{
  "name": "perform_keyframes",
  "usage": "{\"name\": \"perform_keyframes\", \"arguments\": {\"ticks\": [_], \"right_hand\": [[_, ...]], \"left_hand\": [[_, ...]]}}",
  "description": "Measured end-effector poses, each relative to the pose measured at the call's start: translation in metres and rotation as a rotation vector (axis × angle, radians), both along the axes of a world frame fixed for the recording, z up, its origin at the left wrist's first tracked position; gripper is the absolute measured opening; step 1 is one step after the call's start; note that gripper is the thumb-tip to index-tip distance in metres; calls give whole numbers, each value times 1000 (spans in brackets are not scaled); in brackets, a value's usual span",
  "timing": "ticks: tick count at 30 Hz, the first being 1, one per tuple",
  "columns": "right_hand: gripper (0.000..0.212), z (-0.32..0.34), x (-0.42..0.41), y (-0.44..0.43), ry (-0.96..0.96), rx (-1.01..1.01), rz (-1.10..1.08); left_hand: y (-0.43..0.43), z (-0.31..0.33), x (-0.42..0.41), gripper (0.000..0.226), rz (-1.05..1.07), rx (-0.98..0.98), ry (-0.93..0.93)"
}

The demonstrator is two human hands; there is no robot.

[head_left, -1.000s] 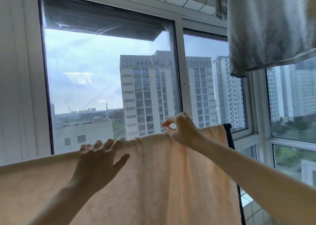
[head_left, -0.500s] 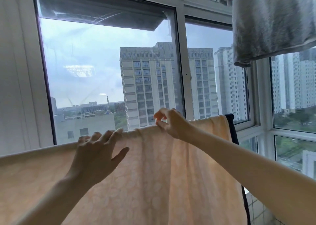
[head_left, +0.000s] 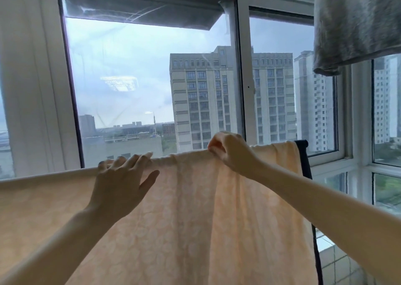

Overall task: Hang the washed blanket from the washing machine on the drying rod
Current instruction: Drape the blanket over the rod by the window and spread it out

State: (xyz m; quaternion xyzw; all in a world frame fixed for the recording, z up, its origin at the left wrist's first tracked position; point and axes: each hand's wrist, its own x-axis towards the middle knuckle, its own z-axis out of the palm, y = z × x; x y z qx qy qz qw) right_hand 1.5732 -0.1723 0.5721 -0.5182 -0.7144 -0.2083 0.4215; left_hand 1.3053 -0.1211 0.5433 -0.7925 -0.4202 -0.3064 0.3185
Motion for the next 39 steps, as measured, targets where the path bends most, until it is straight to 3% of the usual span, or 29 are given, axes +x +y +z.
{"name": "perform_keyframes", "arguments": {"ticks": [6,15,19,25,30,39], "right_hand": [[10,10,22,4,105,47,4],[11,5,49,2,85,-58,111],[14,8,68,-8,141,8,145],[20,-1,106,-19,185,-75,165],[15,-11,102,-14,57,-95,192],[11,-6,114,-17,40,36,66]], "left_hand": [[-13,0,17,55,1,15,-58],[-34,0,94,58,-94,-59,-34],[-38,0,120,58,-22,-56,-33],[-34,-7,121,61,111,-16,8],[-34,-8,121,64,139,-12,8],[-40,-6,120,64,131,17,18]]}}
